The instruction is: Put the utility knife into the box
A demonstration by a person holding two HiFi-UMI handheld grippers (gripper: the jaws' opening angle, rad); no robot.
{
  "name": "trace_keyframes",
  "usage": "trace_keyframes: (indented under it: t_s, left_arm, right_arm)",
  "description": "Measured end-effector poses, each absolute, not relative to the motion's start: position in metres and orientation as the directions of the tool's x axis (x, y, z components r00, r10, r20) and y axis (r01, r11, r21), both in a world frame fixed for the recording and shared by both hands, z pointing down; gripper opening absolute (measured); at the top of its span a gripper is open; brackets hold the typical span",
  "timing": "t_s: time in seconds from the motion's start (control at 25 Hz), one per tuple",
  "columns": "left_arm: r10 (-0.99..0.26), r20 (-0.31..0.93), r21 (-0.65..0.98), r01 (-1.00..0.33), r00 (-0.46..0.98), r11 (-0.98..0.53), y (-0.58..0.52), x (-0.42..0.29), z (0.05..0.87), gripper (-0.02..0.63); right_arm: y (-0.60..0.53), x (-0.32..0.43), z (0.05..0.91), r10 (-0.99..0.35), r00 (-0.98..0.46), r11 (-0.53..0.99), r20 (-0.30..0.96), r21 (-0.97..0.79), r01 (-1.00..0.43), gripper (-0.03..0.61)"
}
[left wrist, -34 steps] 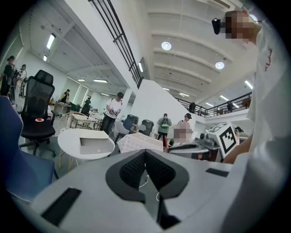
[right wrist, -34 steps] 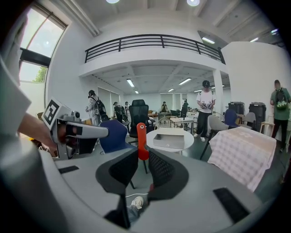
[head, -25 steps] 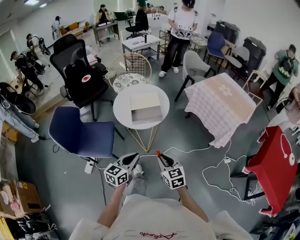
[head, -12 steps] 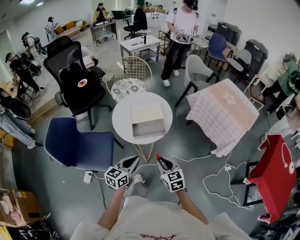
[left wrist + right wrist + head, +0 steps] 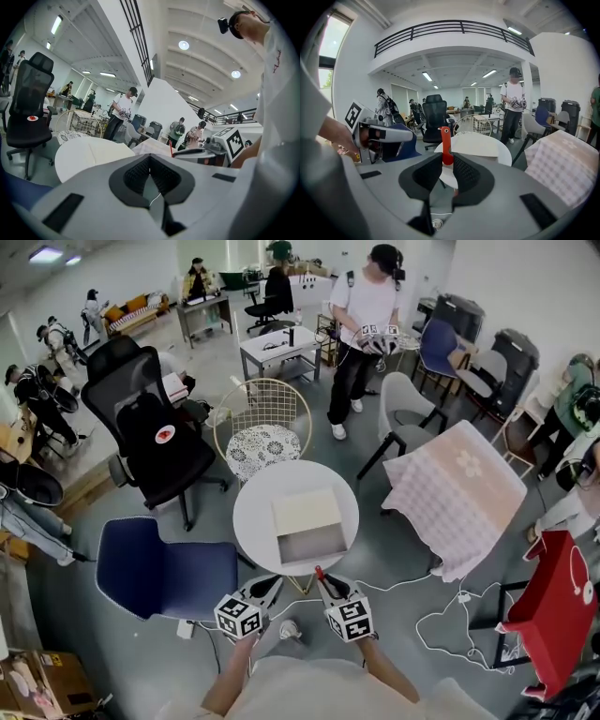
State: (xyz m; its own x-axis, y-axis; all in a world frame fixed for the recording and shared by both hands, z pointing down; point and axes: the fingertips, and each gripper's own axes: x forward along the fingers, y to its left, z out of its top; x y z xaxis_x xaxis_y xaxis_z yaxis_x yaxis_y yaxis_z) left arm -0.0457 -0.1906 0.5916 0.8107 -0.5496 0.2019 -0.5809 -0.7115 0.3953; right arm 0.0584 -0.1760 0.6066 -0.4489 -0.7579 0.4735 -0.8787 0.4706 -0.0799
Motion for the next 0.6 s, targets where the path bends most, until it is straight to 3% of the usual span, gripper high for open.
trace_keyframes:
  t_s: [0.6]
  left_arm:
    - [-0.527, 0.183, 0.398, -0.553, 0.830, -0.732, -0.270, -0.063, 0.583, 0.011]
  right_arm:
    - [-0.259, 0.038, 0.593, -0.772, -0.430, 0.461, 0.468, -0.055, -0.886, 0.081]
